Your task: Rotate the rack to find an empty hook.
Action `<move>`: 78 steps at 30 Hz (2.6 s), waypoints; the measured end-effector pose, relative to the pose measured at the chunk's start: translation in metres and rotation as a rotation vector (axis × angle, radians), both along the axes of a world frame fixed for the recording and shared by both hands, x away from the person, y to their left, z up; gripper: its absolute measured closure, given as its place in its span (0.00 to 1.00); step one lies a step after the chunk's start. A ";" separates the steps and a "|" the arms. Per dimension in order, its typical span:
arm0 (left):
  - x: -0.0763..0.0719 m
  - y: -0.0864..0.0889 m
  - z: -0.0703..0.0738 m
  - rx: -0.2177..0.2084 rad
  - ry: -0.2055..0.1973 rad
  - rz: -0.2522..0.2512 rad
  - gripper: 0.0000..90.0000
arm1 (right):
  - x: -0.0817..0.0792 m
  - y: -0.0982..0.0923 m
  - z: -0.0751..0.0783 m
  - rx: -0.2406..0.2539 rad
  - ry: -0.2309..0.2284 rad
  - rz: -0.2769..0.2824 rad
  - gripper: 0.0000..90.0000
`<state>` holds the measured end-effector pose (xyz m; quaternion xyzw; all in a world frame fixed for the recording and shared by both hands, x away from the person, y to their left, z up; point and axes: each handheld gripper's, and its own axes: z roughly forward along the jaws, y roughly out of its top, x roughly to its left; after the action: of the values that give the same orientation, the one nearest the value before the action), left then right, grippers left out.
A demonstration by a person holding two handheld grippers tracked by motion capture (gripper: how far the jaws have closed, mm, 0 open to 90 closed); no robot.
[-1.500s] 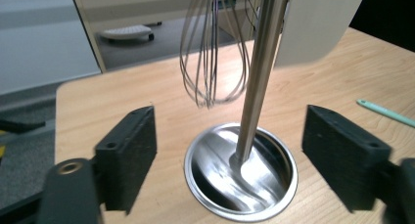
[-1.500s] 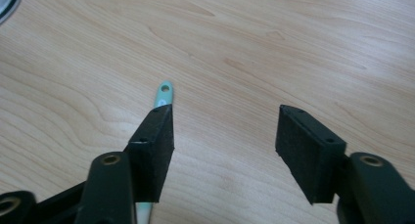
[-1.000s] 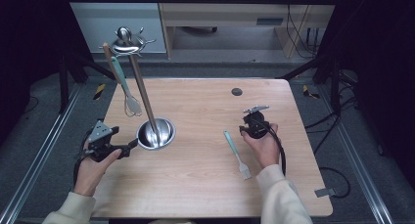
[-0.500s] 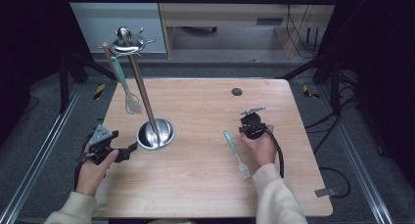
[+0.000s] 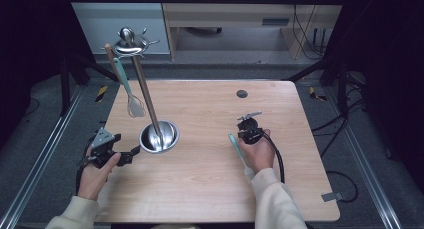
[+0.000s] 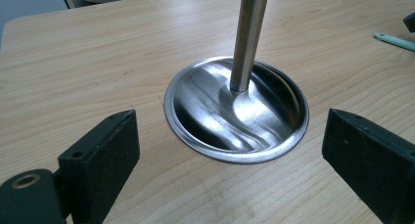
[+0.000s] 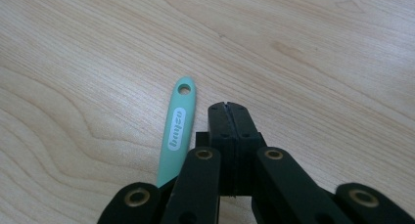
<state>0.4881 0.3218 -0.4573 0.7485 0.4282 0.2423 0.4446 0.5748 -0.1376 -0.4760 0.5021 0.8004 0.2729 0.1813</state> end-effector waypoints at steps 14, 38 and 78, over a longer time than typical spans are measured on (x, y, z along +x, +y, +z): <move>0.000 -0.002 -0.001 -0.003 0.004 -0.006 0.07 | 0.000 0.007 -0.008 -0.005 0.013 0.020 1.00; 0.000 -0.004 -0.001 -0.002 0.012 -0.014 0.07 | -0.009 0.033 -0.008 -0.011 0.035 0.138 1.00; 0.000 -0.004 -0.004 0.024 0.029 -0.017 0.07 | -0.054 0.030 0.029 -0.122 0.120 0.243 0.81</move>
<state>0.4884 0.3180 -0.4617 0.7607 0.4254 0.2330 0.4313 0.5209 -0.1075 -0.4467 0.4050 0.8797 0.2133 0.1290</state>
